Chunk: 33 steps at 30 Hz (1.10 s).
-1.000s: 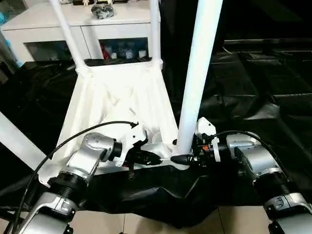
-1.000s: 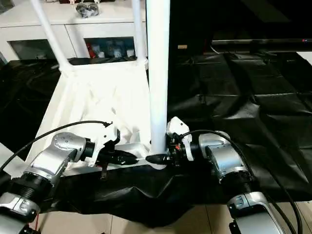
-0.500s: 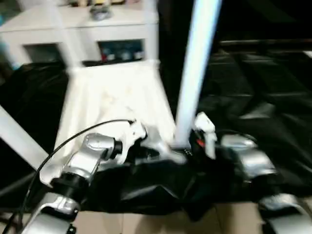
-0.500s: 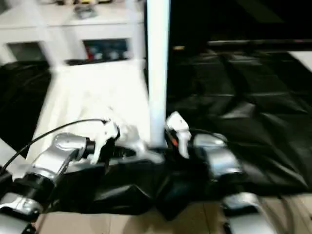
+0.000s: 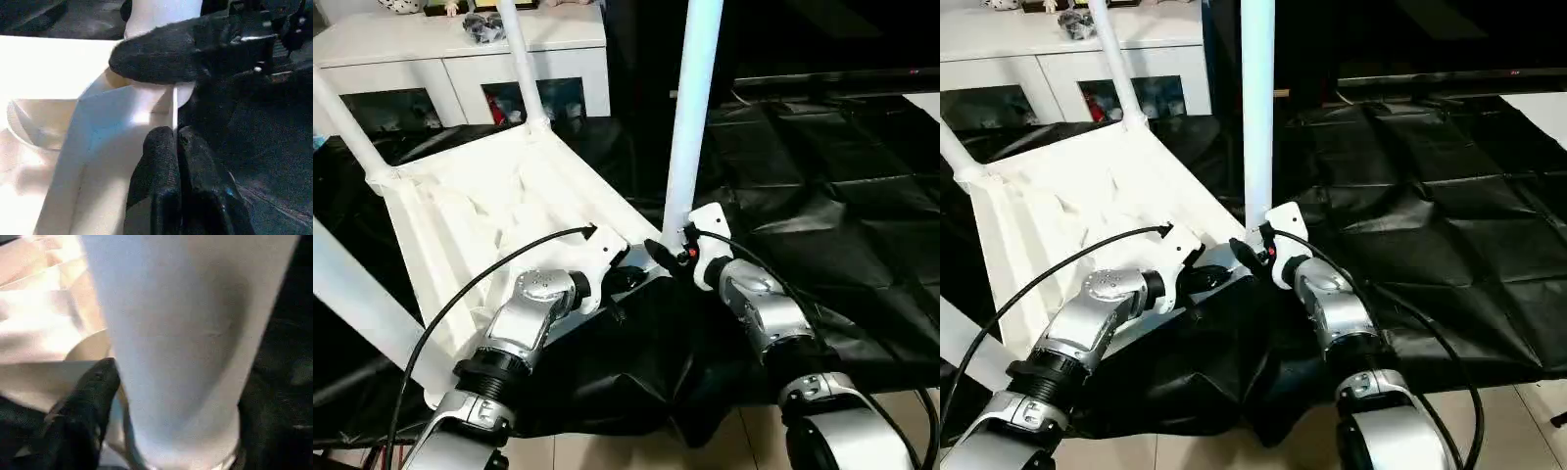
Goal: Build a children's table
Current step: Rotate leg to tighten
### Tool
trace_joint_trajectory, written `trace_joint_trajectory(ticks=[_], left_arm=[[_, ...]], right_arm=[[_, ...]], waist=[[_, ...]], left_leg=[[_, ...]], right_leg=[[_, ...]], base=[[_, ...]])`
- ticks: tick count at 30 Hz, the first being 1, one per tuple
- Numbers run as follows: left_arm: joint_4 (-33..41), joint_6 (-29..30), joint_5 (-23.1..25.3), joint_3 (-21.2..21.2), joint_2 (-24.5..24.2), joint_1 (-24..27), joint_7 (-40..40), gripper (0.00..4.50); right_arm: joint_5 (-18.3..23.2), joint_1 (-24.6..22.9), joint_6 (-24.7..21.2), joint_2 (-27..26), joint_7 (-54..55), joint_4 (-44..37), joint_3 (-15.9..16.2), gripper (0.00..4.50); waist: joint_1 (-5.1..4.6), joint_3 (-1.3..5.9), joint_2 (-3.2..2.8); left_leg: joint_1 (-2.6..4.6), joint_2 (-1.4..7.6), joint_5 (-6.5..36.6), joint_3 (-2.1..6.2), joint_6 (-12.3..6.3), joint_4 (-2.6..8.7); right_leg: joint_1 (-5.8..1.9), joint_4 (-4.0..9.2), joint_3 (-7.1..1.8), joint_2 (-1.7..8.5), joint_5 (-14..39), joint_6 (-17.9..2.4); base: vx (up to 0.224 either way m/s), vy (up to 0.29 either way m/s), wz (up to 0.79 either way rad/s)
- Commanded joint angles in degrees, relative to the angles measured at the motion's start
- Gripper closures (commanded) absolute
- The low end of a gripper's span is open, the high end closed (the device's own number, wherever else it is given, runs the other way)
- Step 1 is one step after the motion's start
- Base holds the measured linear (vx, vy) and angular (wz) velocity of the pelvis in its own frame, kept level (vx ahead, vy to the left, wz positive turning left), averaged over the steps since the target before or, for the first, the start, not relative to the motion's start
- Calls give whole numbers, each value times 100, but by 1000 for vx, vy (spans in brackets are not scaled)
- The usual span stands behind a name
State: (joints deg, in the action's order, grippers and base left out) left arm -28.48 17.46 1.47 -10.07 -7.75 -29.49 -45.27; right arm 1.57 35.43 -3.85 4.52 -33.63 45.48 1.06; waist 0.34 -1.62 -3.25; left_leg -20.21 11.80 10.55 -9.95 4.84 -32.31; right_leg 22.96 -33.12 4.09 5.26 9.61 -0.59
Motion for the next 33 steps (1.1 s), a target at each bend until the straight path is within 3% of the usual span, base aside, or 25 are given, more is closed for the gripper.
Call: trace_joint_trajectory(ticks=[1,3,7,10,14,15,17,19,21,28,29,30,31,32,33], left_arm=[[167,-160,-98,-323,176,-50,-213,450],[274,-217,-161,-436,4,22,-599,450],[348,-284,-224,-524,-182,81,-1010,450],[377,-341,-281,-568,-340,101,-1379,450],[362,-489,-391,-651,-633,103,-2035,450],[343,-499,-401,-659,-671,92,-2103,450],[287,-560,-383,-684,-736,62,-2202,450],[223,-585,-371,-686,-795,15,-2278,450],[203,-574,-381,-691,-837,-15,-2344,450],[164,-591,-402,-703,-884,-31,-2489,450],[164,-579,-402,-694,-870,-26,-2460,450],[147,-515,-392,-614,-749,-15,-2186,450],[134,-499,-386,-584,-707,-18,-2088,450],[122,-475,-378,-556,-658,-21,-1982,450],[121,-473,-377,-555,-655,-21,-1976,450]], right_arm=[[-14,-141,-86,-235,-583,32,566,60],[-84,-215,162,161,-1197,-162,733,60],[-6,-303,233,537,-2034,-439,855,60],[152,-401,78,798,-2811,-765,987,60],[330,-588,-164,1198,-3954,-1255,1419,60],[342,-614,-208,1243,-4089,-1315,1484,75],[336,-648,-236,1274,-4230,-1380,1554,91],[335,-681,-313,1271,-4366,-1434,1620,110],[371,-724,-437,1283,-4496,-1542,1669,121],[461,-831,-744,1360,-4673,-1830,1707,162],[461,-834,-741,1341,-4630,-1813,1682,174],[441,-824,-684,1156,-4209,-1639,1494,174],[427,-817,-659,1090,-4049,-1578,1433,182],[385,-807,-594,1009,-3821,-1497,1366,183],[381,-807,-592,1004,-3806,-1494,1362,183]], waist=[[27,293,42],[36,307,42],[79,320,31],[184,311,32],[270,303,43],[271,291,70],[303,286,52],[298,266,89],[305,267,78],[319,290,81],[316,290,84],[310,291,49],[303,284,60],[295,270,64],[273,241,60]], left_leg=[[-46,63,1353,-11,-449,327],[-49,65,1264,-9,-474,315],[-56,82,996,-35,-665,273],[-42,102,1008,-46,-738,268],[-20,113,1136,-42,-702,280],[-26,119,1170,-48,-688,286],[-4,122,1242,-45,-599,295],[-11,116,1377,-37,-502,324],[1,114,1381,-32,-452,328],[-10,106,1142,-36,-489,306],[-14,105,1143,-36,-488,305],[-4,107,1190,-39,-464,306],[-10,100,1224,-37,-440,311],[-19,96,1272,-36,-421,320],[6,87,1563,-24,-319,345]], right_leg=[[-308,392,-160,219,1421,-1223],[-322,372,-157,220,1257,-1270],[-323,314,-158,210,706,-1486],[-326,312,-153,205,771,-1489],[-313,316,-158,211,987,-1440],[-308,325,-164,213,1048,-1421],[-289,338,-176,225,1213,-1386],[-291,359,-175,223,1533,-1274],[-286,372,-184,226,1653,-1201],[-298,336,-189,225,1313,-1264],[-299,336,-188,226,1320,-1265],[-289,348,-186,223,1349,-1265],[-294,351,-184,220,1392,-1258],[-293,361,-182,220,1485,-1235],[-278,424,-168,232,2062,-1086]], base=[[0,0,0],[0,0,0],[0,0,0],[0,0,0],[0,0,0],[0,0,0],[0,0,0],[0,0,0],[0,0,0],[0,0,0],[0,0,0],[0,0,0],[0,0,0],[0,0,0],[0,0,0]])
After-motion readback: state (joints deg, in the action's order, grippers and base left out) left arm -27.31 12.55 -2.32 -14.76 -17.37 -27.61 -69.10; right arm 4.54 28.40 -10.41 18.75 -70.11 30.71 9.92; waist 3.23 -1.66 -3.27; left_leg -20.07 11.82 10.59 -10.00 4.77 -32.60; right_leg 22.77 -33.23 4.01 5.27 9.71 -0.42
